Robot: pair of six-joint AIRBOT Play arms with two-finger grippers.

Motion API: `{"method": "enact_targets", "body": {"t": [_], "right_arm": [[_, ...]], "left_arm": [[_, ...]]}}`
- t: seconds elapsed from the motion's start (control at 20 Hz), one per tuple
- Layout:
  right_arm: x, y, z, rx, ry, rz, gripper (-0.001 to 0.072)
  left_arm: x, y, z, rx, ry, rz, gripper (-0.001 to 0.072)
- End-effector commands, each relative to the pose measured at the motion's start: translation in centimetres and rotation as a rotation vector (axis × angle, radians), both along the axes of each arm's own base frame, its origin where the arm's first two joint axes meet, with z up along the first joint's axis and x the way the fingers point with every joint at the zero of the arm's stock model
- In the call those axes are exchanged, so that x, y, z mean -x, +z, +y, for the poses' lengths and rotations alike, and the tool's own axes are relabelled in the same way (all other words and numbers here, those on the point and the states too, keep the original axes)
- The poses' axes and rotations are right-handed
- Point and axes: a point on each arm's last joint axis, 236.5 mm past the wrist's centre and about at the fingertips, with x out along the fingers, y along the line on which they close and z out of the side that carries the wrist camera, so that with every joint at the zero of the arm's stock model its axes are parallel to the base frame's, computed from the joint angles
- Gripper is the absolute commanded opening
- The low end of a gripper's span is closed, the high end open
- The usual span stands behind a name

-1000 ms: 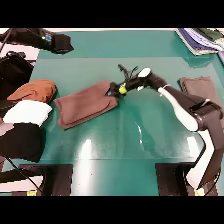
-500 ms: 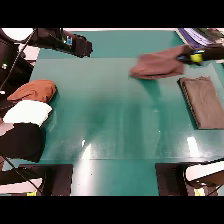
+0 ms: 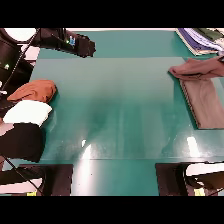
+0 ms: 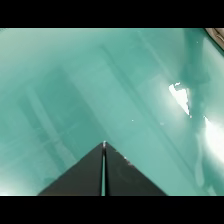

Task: Fold the shirts.

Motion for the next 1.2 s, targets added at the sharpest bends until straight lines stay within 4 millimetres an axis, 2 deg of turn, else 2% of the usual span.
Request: {"method": "enact_targets", "body": {"t": [0.0, 0.1, 0.2, 0.35, 0.5, 0.7, 0.9, 1.05, 1.1, 1.15], "right_arm": [[0.3, 5.4, -1.8, 0.083, -0.079, -0.137, 0.002], [1.6, 7.8, -1.3, 0.109, -0.077, -0.164, 0.0019], [2.9, 8.7, -0.6, 0.123, -0.06, -0.151, 0.002], [4.5, 8.3, 0.7, 0.11, -0.018, -0.091, 0.002], [4.8, 8.0, 1.2, 0.1, -0.002, -0.074, 0.002], [6.5, 6.2, 2.3, 0.072, 0.045, 0.027, 0.002], [10.4, 2.8, 1.4, 0.12, 0.055, 0.242, 0.002], [13.3, 1.0, 0.3, 0.136, 0.018, 0.392, 0.0023], [14.2, 0.6, 0.0, 0.135, -0.002, 0.433, 0.0041], [14.8, 0.4, -0.2, 0.137, -0.012, 0.46, 0.0251]], "left_arm": [[0.0, -0.1, -0.1, 0.005, 0.0, 0.007, 0.0027], [0.0, -0.1, -0.1, 0.004, 0.0, 0.006, 0.0027], [0.1, -0.2, -0.1, 0.001, -0.002, 0.011, 0.0028], [0.4, -0.6, -0.1, -0.009, -0.01, 0.028, 0.0027], [0.6, -0.8, 0.0, -0.015, -0.014, 0.038, 0.0028], [0.9, -1.2, 0.0, -0.028, -0.021, 0.055, 0.0027], [1.2, -1.5, 0.1, -0.041, -0.031, 0.065, 0.0027], [1.2, -1.5, 0.1, -0.041, -0.031, 0.065, 0.0028], [1.2, -1.5, 0.1, -0.041, -0.031, 0.064, 0.0028], [1.2, -1.5, 0.1, -0.041, -0.03, 0.064, 0.0028]]}}
